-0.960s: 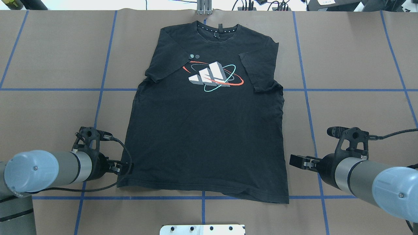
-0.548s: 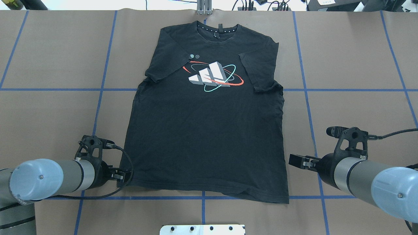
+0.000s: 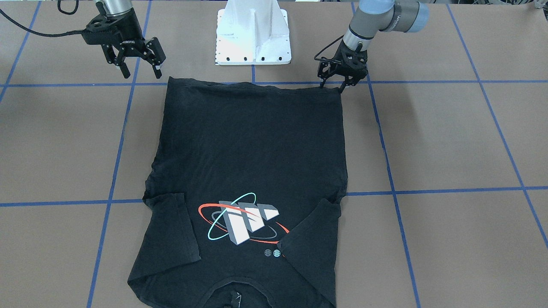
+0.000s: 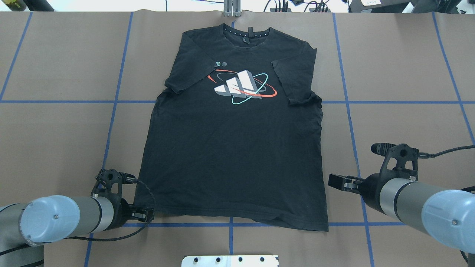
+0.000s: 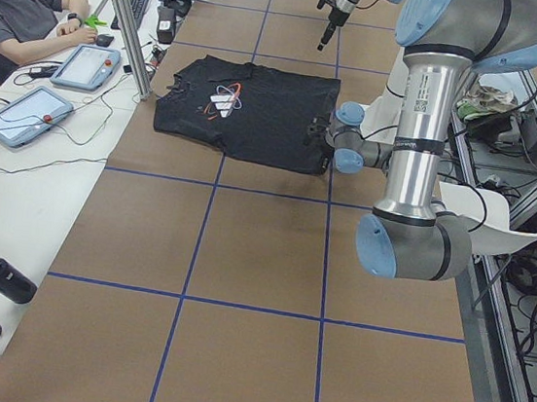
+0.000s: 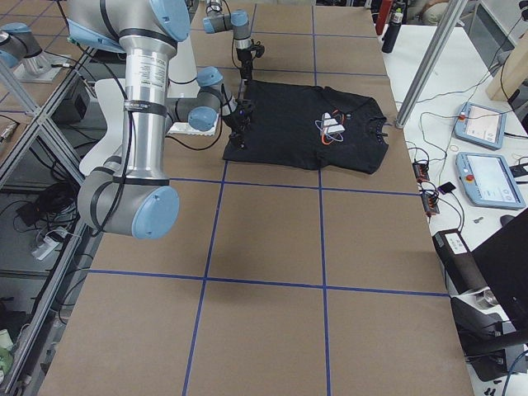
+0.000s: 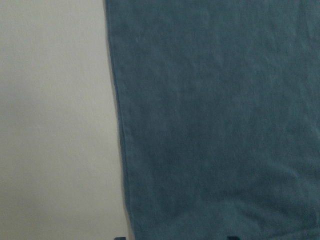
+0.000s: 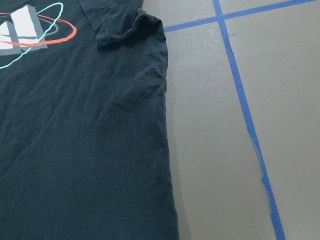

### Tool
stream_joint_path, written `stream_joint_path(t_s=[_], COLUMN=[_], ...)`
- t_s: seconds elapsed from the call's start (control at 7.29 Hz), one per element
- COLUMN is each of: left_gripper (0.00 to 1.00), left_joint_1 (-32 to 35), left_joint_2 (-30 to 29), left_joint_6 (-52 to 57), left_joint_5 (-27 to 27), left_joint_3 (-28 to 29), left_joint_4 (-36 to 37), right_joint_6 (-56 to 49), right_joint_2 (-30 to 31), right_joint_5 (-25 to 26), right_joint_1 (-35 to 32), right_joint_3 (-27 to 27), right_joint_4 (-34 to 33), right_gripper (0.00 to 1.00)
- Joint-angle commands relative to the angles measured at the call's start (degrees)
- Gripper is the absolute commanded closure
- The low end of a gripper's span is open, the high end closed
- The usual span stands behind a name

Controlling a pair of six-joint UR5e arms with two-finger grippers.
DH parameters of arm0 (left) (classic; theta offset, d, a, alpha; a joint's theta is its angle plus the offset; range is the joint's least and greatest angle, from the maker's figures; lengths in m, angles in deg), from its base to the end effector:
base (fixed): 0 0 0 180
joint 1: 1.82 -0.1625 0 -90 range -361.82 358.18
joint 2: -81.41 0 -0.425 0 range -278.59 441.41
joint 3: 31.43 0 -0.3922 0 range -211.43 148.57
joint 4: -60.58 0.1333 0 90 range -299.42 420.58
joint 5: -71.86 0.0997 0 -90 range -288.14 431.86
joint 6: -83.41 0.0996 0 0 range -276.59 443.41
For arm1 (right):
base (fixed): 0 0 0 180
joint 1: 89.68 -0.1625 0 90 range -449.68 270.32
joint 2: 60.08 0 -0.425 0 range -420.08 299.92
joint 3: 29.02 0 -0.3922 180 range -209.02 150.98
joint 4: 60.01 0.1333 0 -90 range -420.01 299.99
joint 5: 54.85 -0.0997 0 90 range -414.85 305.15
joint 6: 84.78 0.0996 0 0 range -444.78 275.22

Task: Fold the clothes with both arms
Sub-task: 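Lower both grippers to the shirt's bottom hem corners nearest the robot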

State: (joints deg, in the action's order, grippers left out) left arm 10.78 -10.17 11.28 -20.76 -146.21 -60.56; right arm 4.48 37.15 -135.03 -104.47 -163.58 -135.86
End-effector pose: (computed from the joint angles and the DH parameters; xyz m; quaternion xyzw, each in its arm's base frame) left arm 0.4605 -0.2349 0.3826 0.1070 0.4692 0.0513 0.8751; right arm -0.3457 -0.2467 0.3294 0.1349 -0.4183 0.1467 0.8862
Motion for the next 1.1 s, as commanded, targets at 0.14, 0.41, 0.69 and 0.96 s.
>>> stream_joint_path(t_s=[0.14,0.41,0.69,0.96], left_gripper=[0.29,0.3,0.48,0.51], left_joint_1=[-0.2,-0.2,-0.2,-0.2], left_joint_2=[0.3,0.4,0.7,0.6], left_joint_6=[-0.5,-0.5,-0.5,-0.5], left_joint_5=[0.0,-0.1,-0.1,0.0], left_joint_3=[0.2,0.3,0.3,0.3], left_joint_4=[0.1,0.1,0.1,0.1], right_joint_6=[0.0,0.0,0.0,0.0], right_joint_2=[0.0,0.0,-0.1,-0.1], right_joint_5=[0.3,0.3,0.3,0.3], right_joint_1=[0.0,0.1,0.1,0.1], right_joint_3=[0.0,0.0,0.0,0.0], right_joint_4=[0.0,0.0,0.0,0.0], right_gripper=[0.0,0.0,0.0,0.0])
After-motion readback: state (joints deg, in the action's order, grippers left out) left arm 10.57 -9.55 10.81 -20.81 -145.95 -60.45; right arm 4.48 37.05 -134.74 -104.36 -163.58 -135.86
